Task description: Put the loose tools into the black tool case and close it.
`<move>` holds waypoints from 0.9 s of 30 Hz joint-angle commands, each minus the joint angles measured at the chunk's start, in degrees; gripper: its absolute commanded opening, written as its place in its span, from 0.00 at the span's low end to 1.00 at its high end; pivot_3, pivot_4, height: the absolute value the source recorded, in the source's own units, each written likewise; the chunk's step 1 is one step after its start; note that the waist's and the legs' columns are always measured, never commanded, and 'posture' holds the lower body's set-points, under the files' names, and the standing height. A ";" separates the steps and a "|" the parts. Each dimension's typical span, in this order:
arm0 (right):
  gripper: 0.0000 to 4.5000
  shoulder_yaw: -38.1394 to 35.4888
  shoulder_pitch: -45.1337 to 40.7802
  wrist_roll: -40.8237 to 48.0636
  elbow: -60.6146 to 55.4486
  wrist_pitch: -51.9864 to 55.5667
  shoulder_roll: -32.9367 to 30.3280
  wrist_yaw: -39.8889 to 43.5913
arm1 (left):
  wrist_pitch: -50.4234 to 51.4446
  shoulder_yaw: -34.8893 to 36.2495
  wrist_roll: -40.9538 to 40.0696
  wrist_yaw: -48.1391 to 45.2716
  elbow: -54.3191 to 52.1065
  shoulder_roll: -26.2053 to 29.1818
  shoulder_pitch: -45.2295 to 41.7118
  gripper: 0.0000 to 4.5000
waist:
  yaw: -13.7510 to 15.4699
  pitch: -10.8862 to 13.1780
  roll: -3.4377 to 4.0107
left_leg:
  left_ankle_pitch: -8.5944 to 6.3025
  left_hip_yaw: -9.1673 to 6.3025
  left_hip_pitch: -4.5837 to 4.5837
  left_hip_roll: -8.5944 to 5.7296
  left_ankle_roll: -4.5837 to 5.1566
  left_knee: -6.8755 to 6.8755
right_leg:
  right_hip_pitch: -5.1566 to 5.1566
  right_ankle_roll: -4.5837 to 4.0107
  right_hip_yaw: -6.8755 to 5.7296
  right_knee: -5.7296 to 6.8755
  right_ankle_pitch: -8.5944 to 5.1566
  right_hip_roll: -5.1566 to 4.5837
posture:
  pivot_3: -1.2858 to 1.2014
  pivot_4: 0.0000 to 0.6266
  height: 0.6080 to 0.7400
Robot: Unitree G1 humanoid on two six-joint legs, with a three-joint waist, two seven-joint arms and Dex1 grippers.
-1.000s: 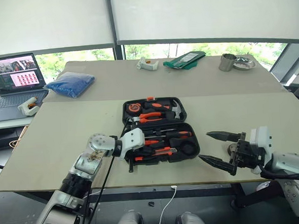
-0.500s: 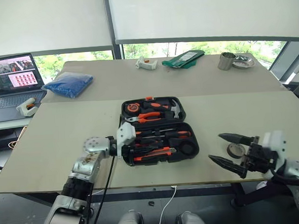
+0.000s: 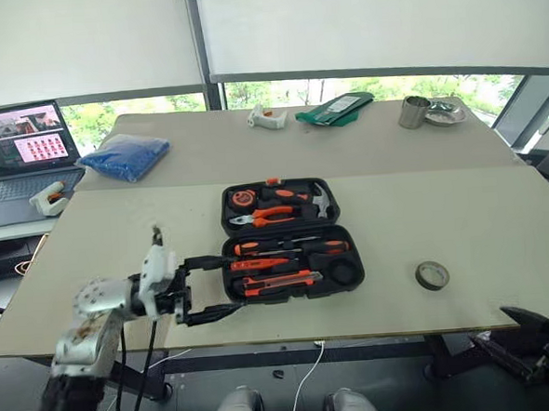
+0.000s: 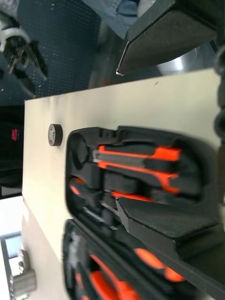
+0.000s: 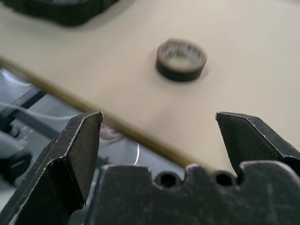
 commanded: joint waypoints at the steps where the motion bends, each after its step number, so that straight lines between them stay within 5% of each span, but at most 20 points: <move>1: 1.00 0.69 -3.47 0.10 -8.06 5.70 -4.93 -3.12 | 0.25 1.38 -2.62 0.11 -2.70 -0.12 0.21 0.99 | -0.39 0.01 0.05 | 0.00 0.00 0.00 -0.01 0.00 0.00 | 0.01 0.00 0.02 0.00 0.00 0.00 | 0.52 0.24 1.00; 12: 1.00 15.48 -19.00 -1.62 -12.99 28.51 -20.41 -4.11 | 0.39 -3.30 -1.35 3.36 -7.21 -3.11 -0.96 0.99 | -0.27 0.04 0.02 | -0.03 0.01 -0.09 -0.21 0.08 -0.07 | 0.10 0.08 0.12 -0.06 -0.10 0.02 | 0.52 0.24 1.00; 21: 1.00 23.91 -27.60 -10.06 -5.33 30.67 -21.47 -7.16 | 1.59 -4.70 -1.87 4.43 -9.37 -3.60 -1.42 0.99 | 0.13 0.09 -0.06 | -0.03 0.03 -0.15 -0.22 0.17 -0.07 | 0.15 0.13 0.08 -0.06 -0.18 0.08 | 0.52 0.24 1.00; 27: 0.61 26.71 -30.88 -12.44 -3.09 29.73 -21.42 -5.86 | 1.30 -4.92 -1.57 5.10 -9.66 -4.25 -1.91 1.00 | 0.14 0.09 -0.06 | -0.04 0.03 -0.14 -0.21 0.15 -0.07 | 0.16 0.13 0.09 -0.05 -0.18 0.09 | 0.52 0.24 1.00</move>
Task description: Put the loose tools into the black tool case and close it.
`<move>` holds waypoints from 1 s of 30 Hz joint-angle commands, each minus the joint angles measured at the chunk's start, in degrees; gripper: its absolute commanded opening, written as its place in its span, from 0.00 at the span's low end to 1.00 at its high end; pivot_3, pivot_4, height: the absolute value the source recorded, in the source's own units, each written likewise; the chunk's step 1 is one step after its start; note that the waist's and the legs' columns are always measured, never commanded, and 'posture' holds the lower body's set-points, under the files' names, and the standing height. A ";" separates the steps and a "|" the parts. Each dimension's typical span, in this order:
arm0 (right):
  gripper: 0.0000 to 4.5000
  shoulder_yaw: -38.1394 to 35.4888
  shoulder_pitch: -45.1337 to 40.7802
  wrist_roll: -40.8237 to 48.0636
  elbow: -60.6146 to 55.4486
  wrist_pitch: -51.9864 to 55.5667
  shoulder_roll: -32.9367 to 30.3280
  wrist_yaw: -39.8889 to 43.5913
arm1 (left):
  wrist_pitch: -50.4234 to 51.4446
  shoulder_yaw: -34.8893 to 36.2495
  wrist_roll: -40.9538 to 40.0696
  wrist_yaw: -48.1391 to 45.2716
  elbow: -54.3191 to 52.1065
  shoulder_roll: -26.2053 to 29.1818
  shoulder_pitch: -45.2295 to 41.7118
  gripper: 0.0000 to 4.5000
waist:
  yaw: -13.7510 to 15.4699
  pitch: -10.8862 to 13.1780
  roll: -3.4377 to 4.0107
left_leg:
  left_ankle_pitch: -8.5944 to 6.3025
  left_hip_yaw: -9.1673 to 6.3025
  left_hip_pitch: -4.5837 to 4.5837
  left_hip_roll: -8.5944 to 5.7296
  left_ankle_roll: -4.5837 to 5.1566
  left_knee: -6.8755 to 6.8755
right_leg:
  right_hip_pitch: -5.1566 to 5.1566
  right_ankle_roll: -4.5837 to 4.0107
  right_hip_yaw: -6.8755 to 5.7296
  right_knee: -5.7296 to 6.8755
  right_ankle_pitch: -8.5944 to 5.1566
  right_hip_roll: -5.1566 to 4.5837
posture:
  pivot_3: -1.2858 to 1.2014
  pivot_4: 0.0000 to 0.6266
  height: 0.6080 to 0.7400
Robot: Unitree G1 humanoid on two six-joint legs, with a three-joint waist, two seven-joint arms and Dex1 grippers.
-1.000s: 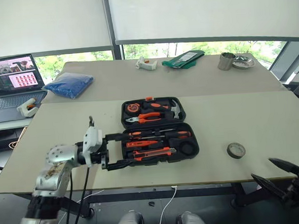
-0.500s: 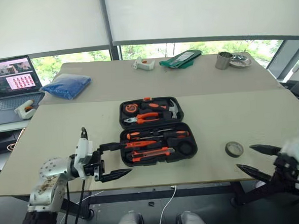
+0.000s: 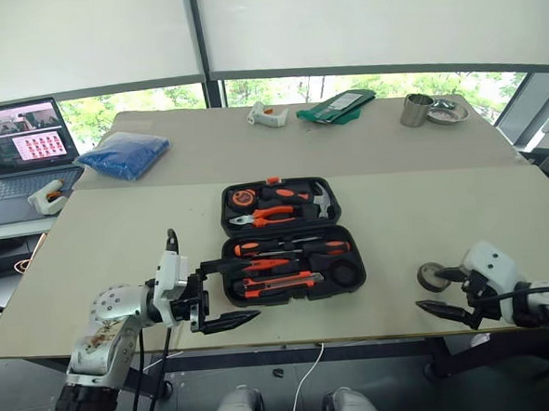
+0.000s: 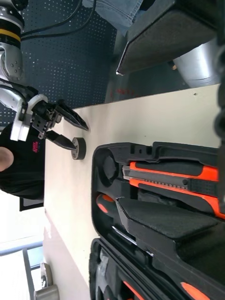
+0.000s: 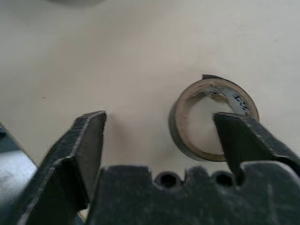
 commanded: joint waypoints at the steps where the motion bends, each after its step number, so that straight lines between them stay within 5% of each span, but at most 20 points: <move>1: 0.54 0.69 -2.17 -1.45 0.75 -1.21 -0.40 0.58 | -0.23 0.00 -0.73 0.44 -1.42 -0.19 -0.99 1.00 | -0.01 0.00 0.00 | 0.00 0.00 0.00 0.00 0.00 0.00 | 0.00 0.00 0.00 0.00 0.00 0.00 | 0.52 0.24 1.00; 8: 0.00 1.72 -5.17 -1.89 2.59 -2.60 -1.18 4.14 | -0.53 -0.32 -0.49 0.84 -1.18 -0.71 -1.53 1.00 | 0.01 0.00 0.00 | 0.01 0.01 0.00 -0.01 0.01 0.00 | 0.01 0.00 0.00 0.00 0.00 0.01 | 0.52 0.24 1.00; 18: 0.00 8.52 -22.06 14.14 -10.92 10.79 4.57 13.04 | -0.73 0.59 -0.52 1.88 -0.46 -0.76 -1.46 1.00 | -1.25 0.05 -0.07 | 0.05 -0.04 0.01 0.11 0.07 0.00 | -0.03 0.00 -0.03 0.11 0.00 0.12 | 0.52 0.24 1.00; 30: 0.00 25.10 -32.63 2.79 -5.90 18.05 7.94 8.32 | -0.84 1.64 -0.45 4.13 -1.88 -0.19 0.90 1.00 | -1.00 0.10 -0.18 | 0.07 0.05 -0.21 0.03 0.11 0.00 | -0.26 -0.02 -0.04 0.09 0.00 -0.02 | 0.52 0.24 1.00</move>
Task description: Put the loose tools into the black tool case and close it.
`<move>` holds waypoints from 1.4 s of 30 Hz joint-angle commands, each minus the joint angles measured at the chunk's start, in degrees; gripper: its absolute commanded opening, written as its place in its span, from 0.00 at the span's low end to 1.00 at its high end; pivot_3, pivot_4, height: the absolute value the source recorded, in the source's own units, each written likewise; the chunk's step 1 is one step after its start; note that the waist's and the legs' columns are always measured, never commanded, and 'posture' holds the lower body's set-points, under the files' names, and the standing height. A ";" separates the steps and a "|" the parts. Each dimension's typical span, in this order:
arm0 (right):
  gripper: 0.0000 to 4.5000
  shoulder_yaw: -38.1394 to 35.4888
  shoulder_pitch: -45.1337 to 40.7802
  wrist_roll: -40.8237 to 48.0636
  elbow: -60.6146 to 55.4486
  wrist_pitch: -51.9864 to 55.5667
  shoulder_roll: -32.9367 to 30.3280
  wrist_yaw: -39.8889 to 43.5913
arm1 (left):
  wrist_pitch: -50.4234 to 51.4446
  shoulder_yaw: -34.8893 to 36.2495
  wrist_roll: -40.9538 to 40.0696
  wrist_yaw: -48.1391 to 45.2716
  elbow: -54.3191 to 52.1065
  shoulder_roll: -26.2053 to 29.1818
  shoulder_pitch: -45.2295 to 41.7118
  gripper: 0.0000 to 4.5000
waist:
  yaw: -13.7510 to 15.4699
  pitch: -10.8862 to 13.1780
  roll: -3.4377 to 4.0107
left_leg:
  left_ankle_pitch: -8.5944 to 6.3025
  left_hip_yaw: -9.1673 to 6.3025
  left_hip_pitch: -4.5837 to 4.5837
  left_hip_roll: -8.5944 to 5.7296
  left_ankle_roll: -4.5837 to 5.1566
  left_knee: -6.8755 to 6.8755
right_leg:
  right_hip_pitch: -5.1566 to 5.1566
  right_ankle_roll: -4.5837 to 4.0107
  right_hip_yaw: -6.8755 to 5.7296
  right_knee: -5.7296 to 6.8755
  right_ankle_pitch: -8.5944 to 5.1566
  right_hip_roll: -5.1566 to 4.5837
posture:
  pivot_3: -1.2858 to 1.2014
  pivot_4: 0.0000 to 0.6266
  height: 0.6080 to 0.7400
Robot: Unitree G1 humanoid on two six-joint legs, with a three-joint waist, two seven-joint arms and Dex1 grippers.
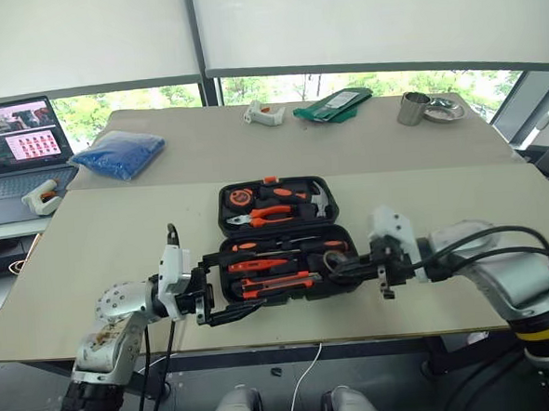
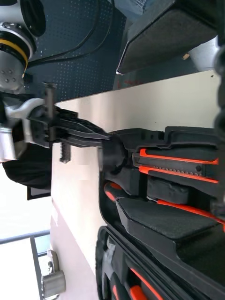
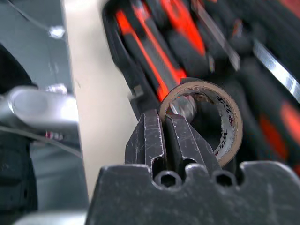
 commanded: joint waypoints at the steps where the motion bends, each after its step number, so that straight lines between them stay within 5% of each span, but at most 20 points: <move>1: 0.00 1.03 -2.57 -3.14 0.20 0.77 -0.47 -1.18 | -0.65 1.51 -0.47 0.45 -1.93 0.90 0.47 1.00 | -0.12 0.00 0.00 | 0.00 0.00 0.00 0.01 0.00 0.00 | -0.02 0.00 0.00 0.03 0.00 0.01 | 0.52 0.24 1.00; 10: 0.00 3.42 -4.97 -6.12 0.37 4.43 -0.50 -1.85 | -0.81 3.91 -0.85 0.36 -1.41 3.72 1.55 1.00 | -0.31 0.00 0.00 | -0.04 0.02 0.01 0.07 -0.08 0.00 | -0.10 -0.01 -0.01 0.09 0.00 0.05 | 0.52 0.24 1.00; 11: 0.17 2.47 -5.09 -5.45 -0.09 4.56 0.50 -2.62 | 0.20 4.33 -1.57 0.23 -1.63 4.27 1.93 1.00 | -0.30 0.00 0.00 | -0.04 0.02 0.01 0.06 -0.09 0.00 | -0.13 -0.01 -0.01 0.09 0.00 0.04 | 0.52 0.24 1.00; 17: 0.59 -7.39 -6.23 5.55 -4.16 11.06 0.46 0.40 | 2.73 8.19 -2.82 2.05 -0.51 6.51 2.13 1.00 | -0.30 0.01 -0.01 | 0.04 0.04 -0.36 0.07 -0.02 0.00 | -0.46 -0.01 0.02 0.20 0.03 0.04 | 0.52 0.24 1.00; 19: 0.59 -9.70 -6.35 6.03 -2.52 12.18 -2.47 0.88 | 3.54 9.77 -2.07 4.85 2.04 6.48 0.83 1.00 | -0.11 0.01 -0.01 | 0.19 0.03 -0.38 0.06 0.23 0.01 | -0.47 0.31 0.01 0.20 0.24 0.05 | 0.52 0.24 1.00; 21: 0.60 -12.68 -6.30 6.43 0.99 12.22 -2.60 -0.68 | 4.09 10.36 0.41 8.69 5.23 6.20 -0.64 0.88 | 0.13 0.00 -0.04 | 0.17 0.00 -0.37 0.05 0.19 0.01 | -0.47 0.29 -0.03 0.15 0.22 0.04 | 0.52 0.24 1.00; 24: 0.60 -14.00 -6.21 3.89 6.69 7.34 -1.27 -3.33 | 5.25 9.62 4.78 13.89 9.85 6.14 -2.78 0.64 | 0.07 -0.01 -0.08 | 0.00 0.03 -0.35 0.02 -0.10 0.01 | -0.41 -0.01 -0.03 0.10 0.08 0.04 | 0.52 0.24 1.00; 31: 0.13 -6.41 -11.31 -15.32 27.93 -21.23 7.64 -16.42 | 10.28 5.20 13.71 25.66 17.10 3.53 -9.69 0.04 | -0.60 0.01 -0.11 | 0.27 0.14 -0.38 -0.02 0.15 0.01 | -0.50 0.34 0.00 0.22 0.31 0.12 | 0.52 0.24 1.00; 33: 0.01 -4.93 -13.71 -18.43 33.76 -27.50 10.17 -17.99 | 10.46 3.50 15.20 26.63 18.30 2.36 -11.12 0.00 | -0.69 0.01 -0.11 | 0.30 0.18 -0.39 -0.02 0.15 0.01 | -0.52 0.34 0.00 0.25 0.32 0.14 | 0.52 0.24 1.00; 42: 0.01 -2.66 -19.36 -20.26 48.55 -35.79 17.71 -10.19 | 7.70 -1.29 18.78 26.11 25.71 -2.38 -17.91 0.00 | -0.90 0.02 -0.11 | 0.36 0.43 -0.40 -0.01 0.09 0.01 | -0.44 0.27 -0.03 0.28 0.36 0.22 | 0.52 0.24 1.00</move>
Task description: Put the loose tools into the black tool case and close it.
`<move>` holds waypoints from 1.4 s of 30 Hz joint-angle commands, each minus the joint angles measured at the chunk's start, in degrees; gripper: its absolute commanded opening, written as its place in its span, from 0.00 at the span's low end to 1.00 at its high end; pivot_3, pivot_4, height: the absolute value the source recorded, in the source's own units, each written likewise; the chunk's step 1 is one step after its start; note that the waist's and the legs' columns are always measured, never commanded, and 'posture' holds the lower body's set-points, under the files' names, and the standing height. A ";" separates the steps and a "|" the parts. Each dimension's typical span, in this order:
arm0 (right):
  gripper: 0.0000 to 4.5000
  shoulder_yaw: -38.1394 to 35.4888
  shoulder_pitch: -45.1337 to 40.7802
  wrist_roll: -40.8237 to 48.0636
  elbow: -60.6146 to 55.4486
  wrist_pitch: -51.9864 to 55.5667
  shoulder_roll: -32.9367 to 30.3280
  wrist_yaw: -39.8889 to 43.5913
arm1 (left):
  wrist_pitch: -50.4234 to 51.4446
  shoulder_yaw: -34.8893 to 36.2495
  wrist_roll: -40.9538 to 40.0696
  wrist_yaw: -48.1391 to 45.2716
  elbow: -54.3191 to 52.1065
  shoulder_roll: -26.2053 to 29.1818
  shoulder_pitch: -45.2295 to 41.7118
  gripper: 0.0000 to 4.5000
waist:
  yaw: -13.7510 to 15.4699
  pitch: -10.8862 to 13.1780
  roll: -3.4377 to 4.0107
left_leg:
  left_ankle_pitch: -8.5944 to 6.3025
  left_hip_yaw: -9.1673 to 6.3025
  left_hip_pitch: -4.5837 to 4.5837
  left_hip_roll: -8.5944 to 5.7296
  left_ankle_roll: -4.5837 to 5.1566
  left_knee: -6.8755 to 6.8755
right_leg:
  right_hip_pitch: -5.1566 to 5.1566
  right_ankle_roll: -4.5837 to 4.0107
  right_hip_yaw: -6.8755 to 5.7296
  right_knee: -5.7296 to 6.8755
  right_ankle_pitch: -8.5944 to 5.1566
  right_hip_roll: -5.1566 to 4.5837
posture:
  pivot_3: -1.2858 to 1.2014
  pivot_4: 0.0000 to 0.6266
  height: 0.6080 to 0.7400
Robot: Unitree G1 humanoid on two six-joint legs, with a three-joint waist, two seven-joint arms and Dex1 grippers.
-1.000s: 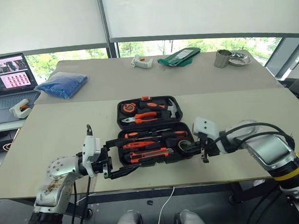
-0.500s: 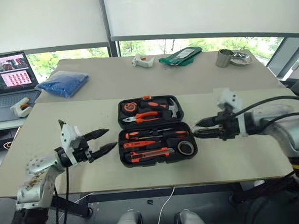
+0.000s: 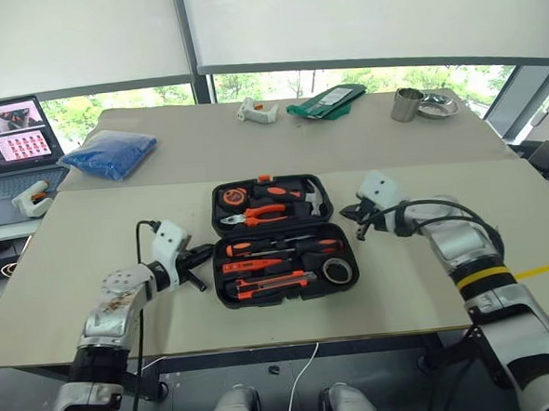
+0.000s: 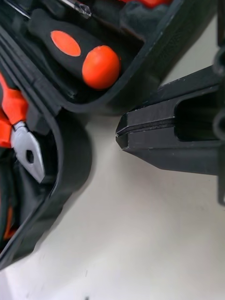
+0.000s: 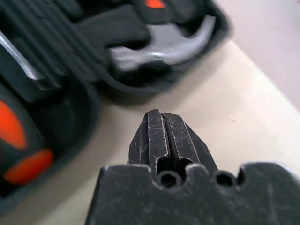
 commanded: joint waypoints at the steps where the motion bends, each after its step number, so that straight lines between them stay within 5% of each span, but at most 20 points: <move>1: 0.01 -0.70 -1.83 1.39 0.84 -1.23 1.10 5.36 | -2.86 -0.66 1.14 -0.72 3.19 -1.11 -4.58 0.00 | -0.02 0.00 0.00 | 0.01 0.00 0.00 0.00 0.00 0.00 | 0.00 -0.18 0.00 0.01 0.11 0.00 | 0.52 0.24 1.00; 10: 0.01 -3.42 6.51 4.55 -15.33 7.06 -2.75 12.84 | -0.37 -6.15 0.72 -12.68 2.48 -2.58 -8.07 0.00 | 0.46 0.00 0.00 | -0.02 0.00 -0.05 -0.02 0.01 0.00 | 0.00 -0.32 -0.03 0.01 0.19 -0.02 | 0.52 0.24 1.00; 24: 0.01 -12.76 22.05 7.54 -34.63 21.77 -9.40 7.52 | 4.74 -7.18 1.74 -10.55 -4.32 -5.74 -4.49 0.00 | 1.36 0.00 -0.01 | -0.04 -0.46 -0.15 -0.13 0.06 0.12 | 0.01 -0.28 -0.10 0.00 0.17 -0.12 | 0.52 0.24 1.00; 27: 0.00 -15.17 22.60 9.96 -35.97 24.34 -10.70 8.32 | 5.47 -5.62 1.15 -10.52 -5.67 -4.28 -4.22 0.17 | 1.43 0.01 -0.02 | -0.04 -0.50 -0.15 -0.14 0.06 0.18 | 0.04 -0.26 -0.10 0.01 0.18 -0.12 | 0.52 0.24 1.00; 32: 0.34 -19.36 23.68 12.84 -36.64 24.22 -15.02 10.06 | 8.87 -3.15 0.41 -12.21 -8.25 1.47 -4.14 0.57 | 1.10 0.02 -0.03 | -0.04 -0.51 -0.15 -0.08 0.06 0.19 | 0.00 -0.26 -0.09 0.01 0.18 -0.07 | 0.52 0.24 1.00; 37: 0.72 -23.79 13.29 20.81 -38.09 58.56 -15.54 2.52 | 26.05 -1.53 -1.91 -13.11 -5.04 8.79 -12.07 0.98 | 0.42 0.10 -0.06 | -0.03 -0.54 -0.12 -0.01 0.04 0.21 | 0.00 -0.25 -0.08 0.07 0.17 0.00 | 0.52 0.24 1.00; 40: 0.94 -22.75 5.50 21.65 -33.66 69.16 -13.94 -1.08 | 37.90 -2.88 -4.06 -13.13 -3.70 8.68 -17.83 1.00 | 0.42 0.16 -0.09 | 0.07 -0.61 -0.17 0.03 0.02 0.25 | -0.10 -0.15 -0.10 0.08 0.24 0.01 | 0.52 0.24 1.00; 42: 0.99 -20.27 0.73 21.14 -29.80 73.97 -12.75 -3.44 | 44.39 -3.10 -4.81 -10.70 -1.95 6.60 -21.81 1.00 | 0.45 0.16 -0.09 | 0.06 -0.61 -0.09 0.02 0.01 0.29 | -0.03 -0.15 -0.08 0.05 0.23 0.01 | 0.52 0.24 1.00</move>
